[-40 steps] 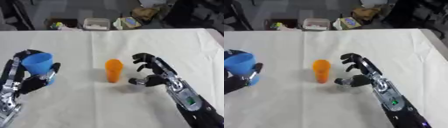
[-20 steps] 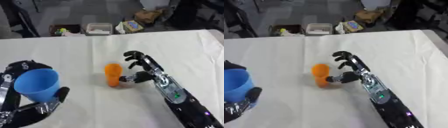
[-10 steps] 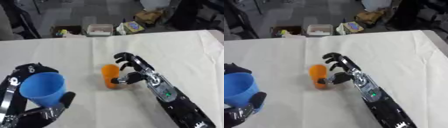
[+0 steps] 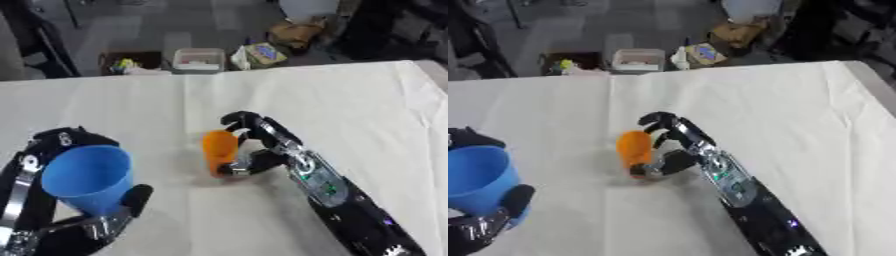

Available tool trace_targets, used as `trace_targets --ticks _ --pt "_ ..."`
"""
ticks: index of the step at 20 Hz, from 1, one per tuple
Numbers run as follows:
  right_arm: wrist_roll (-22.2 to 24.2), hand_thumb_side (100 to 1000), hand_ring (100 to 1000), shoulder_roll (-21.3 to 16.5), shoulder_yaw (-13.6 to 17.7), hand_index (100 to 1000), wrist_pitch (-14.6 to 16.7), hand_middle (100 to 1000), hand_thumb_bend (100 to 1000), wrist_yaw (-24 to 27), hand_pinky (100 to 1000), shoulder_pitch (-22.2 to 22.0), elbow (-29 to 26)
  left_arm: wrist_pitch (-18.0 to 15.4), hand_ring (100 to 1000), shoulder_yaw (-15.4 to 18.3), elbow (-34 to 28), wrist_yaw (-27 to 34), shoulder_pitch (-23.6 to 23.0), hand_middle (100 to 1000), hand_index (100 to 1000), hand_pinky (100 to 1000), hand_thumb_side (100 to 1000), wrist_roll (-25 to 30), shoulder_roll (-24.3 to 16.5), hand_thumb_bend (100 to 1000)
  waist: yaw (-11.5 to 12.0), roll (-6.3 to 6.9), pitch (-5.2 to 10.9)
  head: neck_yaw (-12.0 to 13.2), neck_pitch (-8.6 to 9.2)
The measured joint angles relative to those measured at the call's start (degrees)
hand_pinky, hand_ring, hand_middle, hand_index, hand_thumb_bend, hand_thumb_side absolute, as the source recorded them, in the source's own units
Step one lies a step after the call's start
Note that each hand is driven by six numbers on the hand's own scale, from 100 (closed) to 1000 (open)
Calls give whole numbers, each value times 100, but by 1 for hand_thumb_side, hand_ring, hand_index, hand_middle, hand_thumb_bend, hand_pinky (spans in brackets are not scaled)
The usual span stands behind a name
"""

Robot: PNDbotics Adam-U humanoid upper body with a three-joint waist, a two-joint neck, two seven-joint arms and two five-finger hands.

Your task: Pour the contents of one cup into another cup.

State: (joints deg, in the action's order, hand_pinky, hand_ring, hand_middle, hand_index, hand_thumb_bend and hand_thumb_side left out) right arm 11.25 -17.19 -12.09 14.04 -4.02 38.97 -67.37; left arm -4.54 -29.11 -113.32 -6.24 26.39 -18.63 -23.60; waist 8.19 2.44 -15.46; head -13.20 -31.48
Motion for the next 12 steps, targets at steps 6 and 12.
trace_targets --ticks 6,12 --pt "75 180 769 49 -69 776 19 816 775 -42 553 18 18 21 100 -4 0 15 0 103 494 100 100 14 1 362 1 6 3 -1 7" --pt "139 171 757 132 -141 765 57 805 767 -91 543 87 76 27 100 -30 0 24 17 103 494 100 100 18 8 360 24 23 6 -8 7"
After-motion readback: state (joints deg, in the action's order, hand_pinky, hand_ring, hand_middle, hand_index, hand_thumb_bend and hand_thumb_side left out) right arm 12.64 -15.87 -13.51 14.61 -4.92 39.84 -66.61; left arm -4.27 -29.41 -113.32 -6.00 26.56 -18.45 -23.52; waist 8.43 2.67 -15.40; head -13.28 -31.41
